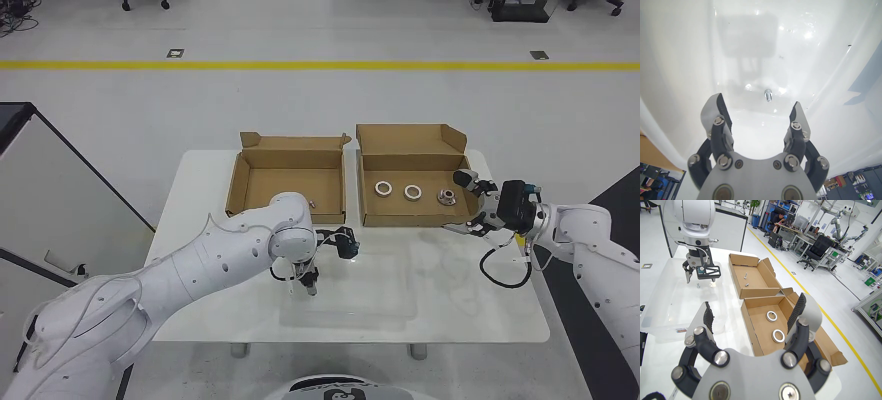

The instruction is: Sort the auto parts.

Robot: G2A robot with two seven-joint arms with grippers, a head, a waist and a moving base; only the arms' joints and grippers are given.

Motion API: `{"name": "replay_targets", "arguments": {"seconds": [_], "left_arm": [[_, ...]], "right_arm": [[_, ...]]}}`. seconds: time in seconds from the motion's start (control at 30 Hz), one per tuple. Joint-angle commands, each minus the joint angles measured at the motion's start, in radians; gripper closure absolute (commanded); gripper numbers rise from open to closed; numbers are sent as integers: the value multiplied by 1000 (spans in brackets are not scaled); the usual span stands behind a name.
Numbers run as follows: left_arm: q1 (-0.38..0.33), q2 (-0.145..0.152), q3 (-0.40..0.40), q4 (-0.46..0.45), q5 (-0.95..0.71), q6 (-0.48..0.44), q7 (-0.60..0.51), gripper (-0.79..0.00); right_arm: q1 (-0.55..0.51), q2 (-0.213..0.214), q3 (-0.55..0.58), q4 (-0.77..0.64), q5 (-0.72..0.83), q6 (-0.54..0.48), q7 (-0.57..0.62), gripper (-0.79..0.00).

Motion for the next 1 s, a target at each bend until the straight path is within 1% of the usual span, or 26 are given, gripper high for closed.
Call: {"name": "replay_targets", "arguments": {"seconds": [0.0, 0.3, 0.33, 0.47, 0.57, 0.87, 0.97], "left_arm": [[0, 0, 0, 0, 0, 0, 0, -785], [0, 0, 0, 0, 0, 0, 0, -785], [6, 0, 0, 0, 5, 3, 14, -785], [21, 3, 4, -17, 28, -31, 32, -785], [23, 3, 7, -17, 30, -33, 33, -785], [10, -3, 36, -6, 28, -38, 38, -785], [4, -6, 44, 0, 23, -41, 41, -733]], "right_arm": [[0, 0, 0, 0, 0, 0, -1, -785], [0, 0, 0, 0, 0, 0, -1, -785], [0, 0, 0, 0, 0, 0, -1, -785], [0, 0, 0, 0, 0, 0, -1, -785], [0, 0, 0, 0, 0, 0, -1, -785], [0, 0, 0, 0, 0, 0, -1, -785], [0, 0, 0, 0, 0, 0, -1, -785]]}}
